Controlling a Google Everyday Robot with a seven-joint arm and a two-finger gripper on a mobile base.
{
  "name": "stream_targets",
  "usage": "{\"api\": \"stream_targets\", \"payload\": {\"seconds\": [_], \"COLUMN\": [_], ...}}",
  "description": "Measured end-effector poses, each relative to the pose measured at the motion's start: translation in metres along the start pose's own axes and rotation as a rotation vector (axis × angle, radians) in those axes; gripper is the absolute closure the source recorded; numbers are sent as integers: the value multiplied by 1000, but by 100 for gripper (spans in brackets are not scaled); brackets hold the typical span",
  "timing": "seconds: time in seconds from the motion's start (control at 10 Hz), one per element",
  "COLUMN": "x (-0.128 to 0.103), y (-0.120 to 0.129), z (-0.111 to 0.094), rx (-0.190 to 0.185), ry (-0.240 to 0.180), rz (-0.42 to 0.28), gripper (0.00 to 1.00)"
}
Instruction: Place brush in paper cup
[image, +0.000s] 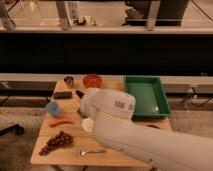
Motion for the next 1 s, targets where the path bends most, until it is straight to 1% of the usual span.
{"api": "stream_targets", "payload": {"seconds": [0.5,1.0], "x": [7,19], "y": [12,19], "z": [-11,-12], "rx": [-9,-39], "ry": [-5,-8], "rz": [26,57], "gripper": [92,92]}}
